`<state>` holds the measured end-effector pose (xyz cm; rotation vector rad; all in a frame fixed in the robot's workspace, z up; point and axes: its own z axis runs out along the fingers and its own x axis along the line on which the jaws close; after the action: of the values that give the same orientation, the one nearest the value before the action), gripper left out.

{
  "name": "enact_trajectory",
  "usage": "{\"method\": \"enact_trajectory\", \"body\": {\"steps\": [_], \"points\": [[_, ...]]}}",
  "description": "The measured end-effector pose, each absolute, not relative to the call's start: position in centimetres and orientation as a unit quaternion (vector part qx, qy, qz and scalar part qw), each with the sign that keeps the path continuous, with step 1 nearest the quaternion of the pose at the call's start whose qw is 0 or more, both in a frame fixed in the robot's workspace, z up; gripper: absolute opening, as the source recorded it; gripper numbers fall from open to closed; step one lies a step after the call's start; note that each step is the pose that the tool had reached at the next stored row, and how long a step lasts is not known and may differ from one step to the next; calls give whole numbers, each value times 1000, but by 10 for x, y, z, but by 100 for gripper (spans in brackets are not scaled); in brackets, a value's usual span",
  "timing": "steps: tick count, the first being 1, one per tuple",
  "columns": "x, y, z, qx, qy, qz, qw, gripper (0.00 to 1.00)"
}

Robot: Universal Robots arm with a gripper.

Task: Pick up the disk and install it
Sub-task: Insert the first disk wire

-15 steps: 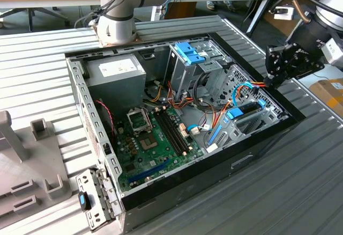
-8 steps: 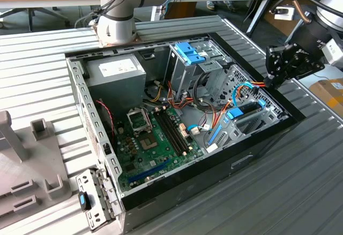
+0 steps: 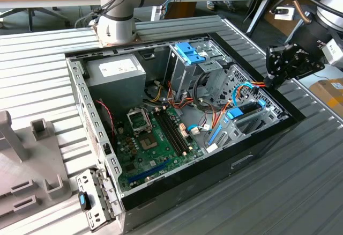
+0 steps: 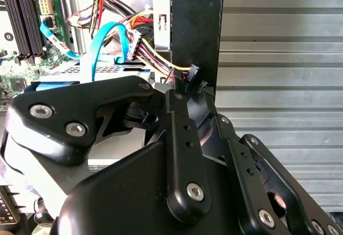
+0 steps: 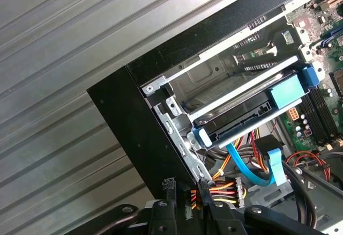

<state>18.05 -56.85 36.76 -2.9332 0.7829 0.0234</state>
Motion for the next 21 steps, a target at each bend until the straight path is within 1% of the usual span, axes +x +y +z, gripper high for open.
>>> {"method": "enact_trajectory", "body": {"steps": [4,5,6,21], "points": [[181,-568,368,-965,258,8,53,29],[181,-568,368,-965,258,8,53,27],[181,-568,368,-965,258,8,53,20],[181,-568,367,-965,258,8,53,20]]}}
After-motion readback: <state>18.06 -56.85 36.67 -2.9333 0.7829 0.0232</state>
